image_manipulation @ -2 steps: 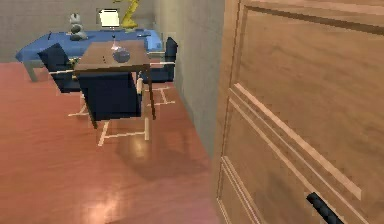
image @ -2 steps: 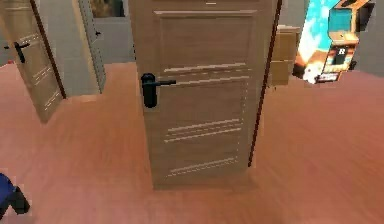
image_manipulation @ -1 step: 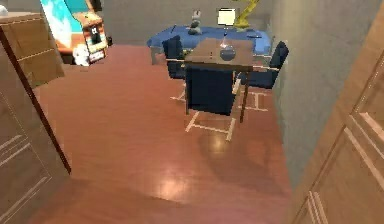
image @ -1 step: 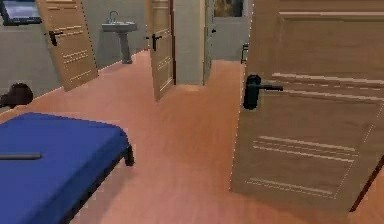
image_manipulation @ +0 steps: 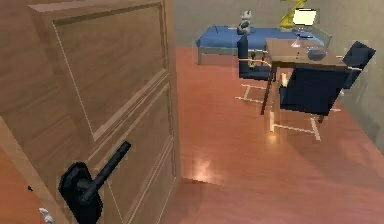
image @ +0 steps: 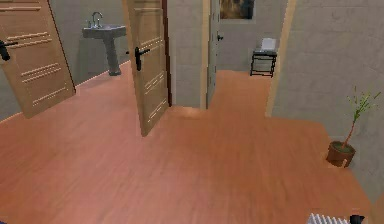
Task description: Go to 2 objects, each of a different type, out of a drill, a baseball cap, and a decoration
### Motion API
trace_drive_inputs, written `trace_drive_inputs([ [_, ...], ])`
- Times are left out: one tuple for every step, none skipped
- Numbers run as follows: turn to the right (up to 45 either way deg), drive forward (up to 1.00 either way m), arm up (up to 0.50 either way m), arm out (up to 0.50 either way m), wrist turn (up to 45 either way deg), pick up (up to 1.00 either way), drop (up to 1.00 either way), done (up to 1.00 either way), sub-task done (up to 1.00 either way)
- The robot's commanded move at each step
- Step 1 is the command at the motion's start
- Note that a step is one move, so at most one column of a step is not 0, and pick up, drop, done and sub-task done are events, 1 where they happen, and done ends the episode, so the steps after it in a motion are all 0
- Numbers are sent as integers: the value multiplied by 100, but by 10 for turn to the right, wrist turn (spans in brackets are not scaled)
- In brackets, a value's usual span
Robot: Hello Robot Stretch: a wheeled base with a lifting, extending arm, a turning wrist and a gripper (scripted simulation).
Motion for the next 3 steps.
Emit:
trace_drive_inputs([
  [-60, 0, 0, 0, 0, 0, 0, 0, 0],
  [0, 55, 0, 0, 0, 0, 0, 0, 0],
  [-270, 0, 0, 0, 0, 0, 0, 0, 0],
])
